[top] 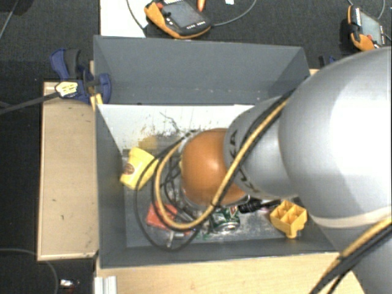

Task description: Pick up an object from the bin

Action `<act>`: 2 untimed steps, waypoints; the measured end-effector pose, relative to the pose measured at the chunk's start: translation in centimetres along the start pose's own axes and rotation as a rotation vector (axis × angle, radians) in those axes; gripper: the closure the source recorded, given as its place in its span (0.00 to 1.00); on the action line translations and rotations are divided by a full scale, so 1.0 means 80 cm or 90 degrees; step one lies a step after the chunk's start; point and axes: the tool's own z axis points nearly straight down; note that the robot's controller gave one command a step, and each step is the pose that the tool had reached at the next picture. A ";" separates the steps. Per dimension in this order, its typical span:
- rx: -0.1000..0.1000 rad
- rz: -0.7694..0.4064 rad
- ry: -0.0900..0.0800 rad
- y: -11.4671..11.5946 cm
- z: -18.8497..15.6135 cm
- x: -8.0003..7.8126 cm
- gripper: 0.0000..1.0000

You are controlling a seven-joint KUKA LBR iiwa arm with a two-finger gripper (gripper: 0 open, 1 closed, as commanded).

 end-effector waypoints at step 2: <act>0.001 0.005 0.001 -0.001 -0.003 -0.001 0.00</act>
Offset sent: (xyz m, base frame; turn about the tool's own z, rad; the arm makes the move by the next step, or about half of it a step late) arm 0.0011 -0.0001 0.0030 0.0072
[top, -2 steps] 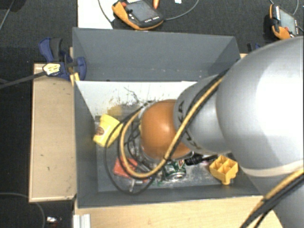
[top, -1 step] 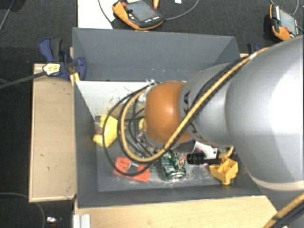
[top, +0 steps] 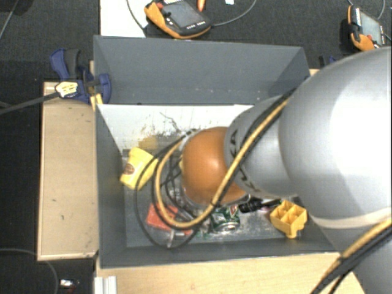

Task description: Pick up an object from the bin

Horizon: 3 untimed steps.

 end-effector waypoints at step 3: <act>-0.002 0.009 -0.002 -0.002 -0.001 -0.002 1.00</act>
Offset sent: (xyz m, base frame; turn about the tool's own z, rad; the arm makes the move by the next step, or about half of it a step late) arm 0.0010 -0.0014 0.0005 0.0106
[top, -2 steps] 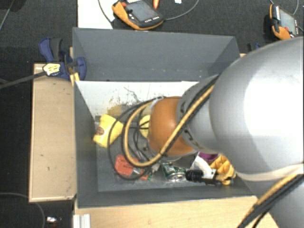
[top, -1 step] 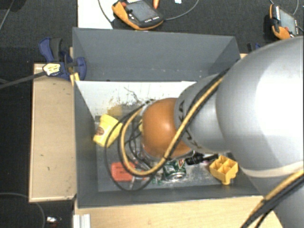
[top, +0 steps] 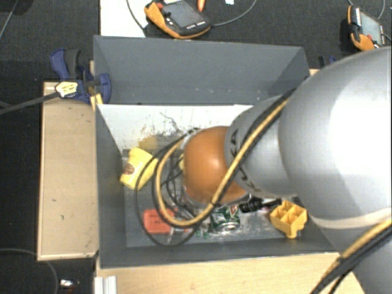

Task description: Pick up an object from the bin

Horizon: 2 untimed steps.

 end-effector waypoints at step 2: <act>0.000 0.001 -0.001 0.000 -0.081 -0.001 1.00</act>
Offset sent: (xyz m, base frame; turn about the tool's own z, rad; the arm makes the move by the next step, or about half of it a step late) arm -0.0029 -0.0013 0.0180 0.0006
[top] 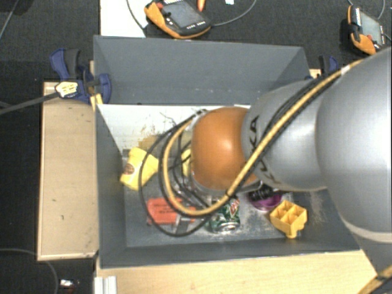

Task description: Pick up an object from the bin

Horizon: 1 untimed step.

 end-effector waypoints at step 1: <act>0.000 0.001 -0.001 0.000 -0.008 0.000 1.00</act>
Offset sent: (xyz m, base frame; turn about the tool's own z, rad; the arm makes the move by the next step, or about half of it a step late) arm 0.0003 0.0001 0.0084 0.0004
